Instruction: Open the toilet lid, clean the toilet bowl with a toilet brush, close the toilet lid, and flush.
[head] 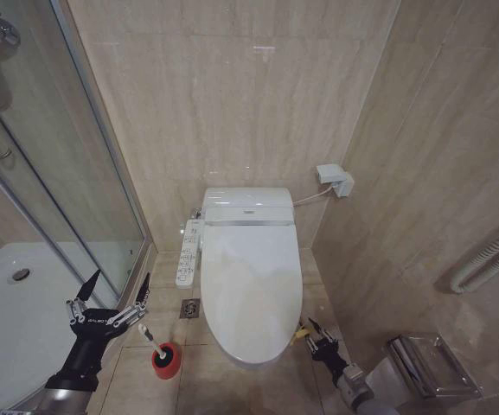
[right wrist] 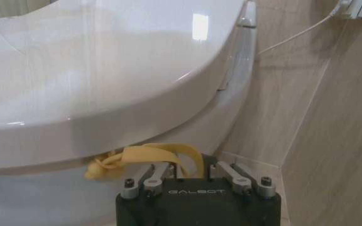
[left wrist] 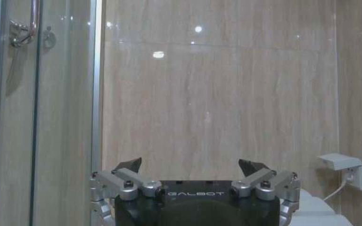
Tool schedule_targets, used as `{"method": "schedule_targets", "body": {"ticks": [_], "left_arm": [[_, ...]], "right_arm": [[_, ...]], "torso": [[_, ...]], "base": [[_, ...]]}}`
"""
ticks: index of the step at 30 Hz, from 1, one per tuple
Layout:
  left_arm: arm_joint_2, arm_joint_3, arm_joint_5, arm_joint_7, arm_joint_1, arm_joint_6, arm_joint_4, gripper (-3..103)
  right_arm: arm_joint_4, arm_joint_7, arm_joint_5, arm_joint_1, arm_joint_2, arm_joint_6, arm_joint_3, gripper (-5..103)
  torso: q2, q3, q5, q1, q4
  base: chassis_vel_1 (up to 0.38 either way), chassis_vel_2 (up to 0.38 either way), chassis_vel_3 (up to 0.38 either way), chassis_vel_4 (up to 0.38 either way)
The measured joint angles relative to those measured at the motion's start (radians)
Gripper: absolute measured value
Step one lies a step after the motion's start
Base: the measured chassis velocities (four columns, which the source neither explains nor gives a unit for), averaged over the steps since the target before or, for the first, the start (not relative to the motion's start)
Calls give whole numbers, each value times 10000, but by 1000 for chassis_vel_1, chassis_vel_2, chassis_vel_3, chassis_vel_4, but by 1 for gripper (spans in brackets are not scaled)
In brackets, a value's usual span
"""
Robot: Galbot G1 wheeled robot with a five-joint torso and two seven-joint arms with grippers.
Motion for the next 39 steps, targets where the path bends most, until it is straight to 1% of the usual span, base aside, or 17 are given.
{"method": "schedule_targets", "body": {"ticks": [1, 5, 8, 9, 15, 18, 28, 32, 33, 35, 39], "left_arm": [[0, 0, 0, 0, 0, 0, 0, 100], [0, 0, 0, 0, 0, 0, 0, 100], [0, 0, 0, 0, 0, 0, 0, 100], [0, 0, 0, 0, 0, 0, 0, 100], [0, 0, 0, 0, 0, 0, 0, 100], [0, 0, 0, 0, 0, 0, 0, 100], [0, 0, 0, 0, 0, 0, 0, 100], [0, 0, 0, 0, 0, 0, 0, 100], [0, 0, 0, 0, 0, 0, 0, 100], [0, 0, 0, 0, 0, 0, 0, 100], [0, 0, 0, 0, 0, 0, 0, 100]], "right_arm": [[-3, -8, 1, 0, 0, 29, 25, 20], [23, -17, 80, -7, 0, 77, 102, 20], [199, 20, 341, -25, 5, 107, 235, 20], [298, 76, 461, -41, 10, 107, 293, 1], [856, 234, 965, -117, 83, 35, 621, 1], [1464, 373, 1525, -145, 189, -191, 922, 1], [2517, 566, 2115, -136, 336, -484, 1442, 1], [3426, 805, 2519, -22, 395, -808, 1756, 1], [3426, 805, 2519, -22, 395, -808, 1756, 1], [3797, 978, 2758, 179, 427, -1100, 1961, 1], [3981, 1114, 3020, 589, 407, -1362, 2222, 1]], "torso": [[0, 0, 0, 0, -1], [0, 0, 1, 0, -1], [0, 0, 2, 0, 0], [0, 0, 2, 0, 2], [-1, 1, 4, 0, 3], [-1, 1, 1, 0, 1], [0, 1, -1, 0, 0], [1, -1, -3, -1, -1], [1, -1, -3, -1, -1], [1, -1, -5, -1, 0], [2, -2, -4, -1, 5]], "base": [[0, 0, 0, 0], [0, 0, 0, 0], [0, 0, 0, 0], [0, 0, 0, 0], [0, 0, 0, 0], [0, 0, 0, 0], [0, 0, 0, 0], [0, 0, 0, 0], [0, 0, 0, 0], [0, 0, 0, 0], [0, 0, 0, 0]]}}
